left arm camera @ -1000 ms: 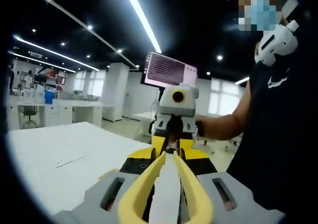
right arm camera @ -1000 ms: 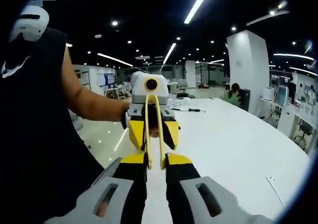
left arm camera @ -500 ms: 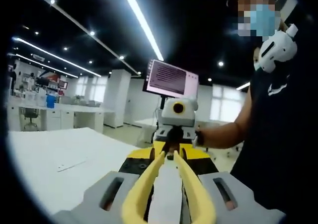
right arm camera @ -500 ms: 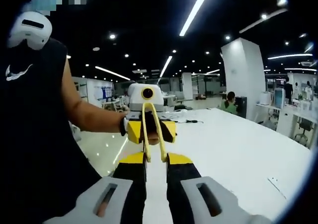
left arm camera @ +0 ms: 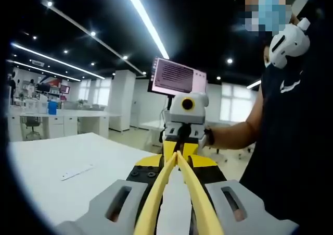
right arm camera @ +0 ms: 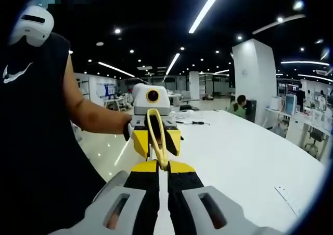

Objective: Place the target food into the container with the food tongs after gripping and lifting it, then release it inside without dropping or visibly crushing the food.

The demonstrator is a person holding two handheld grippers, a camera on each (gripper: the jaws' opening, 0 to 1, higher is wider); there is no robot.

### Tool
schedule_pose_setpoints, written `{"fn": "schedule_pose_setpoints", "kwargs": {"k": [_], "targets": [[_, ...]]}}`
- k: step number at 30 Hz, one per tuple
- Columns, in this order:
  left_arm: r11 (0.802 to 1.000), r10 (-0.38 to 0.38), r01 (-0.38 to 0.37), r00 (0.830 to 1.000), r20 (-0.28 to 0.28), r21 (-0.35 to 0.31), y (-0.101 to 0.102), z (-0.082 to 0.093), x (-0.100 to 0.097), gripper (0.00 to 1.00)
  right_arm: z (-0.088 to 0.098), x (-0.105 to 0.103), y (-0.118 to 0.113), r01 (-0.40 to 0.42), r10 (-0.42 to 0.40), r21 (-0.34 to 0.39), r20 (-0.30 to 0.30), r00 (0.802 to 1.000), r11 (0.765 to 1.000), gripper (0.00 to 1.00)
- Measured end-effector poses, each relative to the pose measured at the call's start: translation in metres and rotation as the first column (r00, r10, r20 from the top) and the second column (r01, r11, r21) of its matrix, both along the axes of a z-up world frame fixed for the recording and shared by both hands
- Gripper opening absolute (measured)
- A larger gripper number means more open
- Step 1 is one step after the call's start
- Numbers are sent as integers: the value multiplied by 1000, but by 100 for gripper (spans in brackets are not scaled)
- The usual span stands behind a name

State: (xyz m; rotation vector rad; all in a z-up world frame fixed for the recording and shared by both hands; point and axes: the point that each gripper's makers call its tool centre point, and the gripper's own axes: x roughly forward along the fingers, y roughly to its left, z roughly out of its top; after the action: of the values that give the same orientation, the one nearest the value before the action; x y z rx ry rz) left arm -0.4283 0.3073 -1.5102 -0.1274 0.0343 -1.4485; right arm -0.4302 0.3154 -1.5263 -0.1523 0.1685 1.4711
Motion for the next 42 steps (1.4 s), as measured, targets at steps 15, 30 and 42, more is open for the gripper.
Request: {"fn": "schedule_pose_setpoints", "kwargs": {"k": [15,30,42], "targets": [[997,51,-53,998,-30,-63,-16,18,10,14,8,3,-18,-1,3,65,-30,1000,998,2],[997,47,-47,999,-3,59,-24,4,3,15,6,-3,-22,-20,20,16,24,1000,1000,2],[1000,-6,6,999,-41,-6,-12,8,2,20,1,-8,-10,-27,27,21,29,999,999,1]]}}
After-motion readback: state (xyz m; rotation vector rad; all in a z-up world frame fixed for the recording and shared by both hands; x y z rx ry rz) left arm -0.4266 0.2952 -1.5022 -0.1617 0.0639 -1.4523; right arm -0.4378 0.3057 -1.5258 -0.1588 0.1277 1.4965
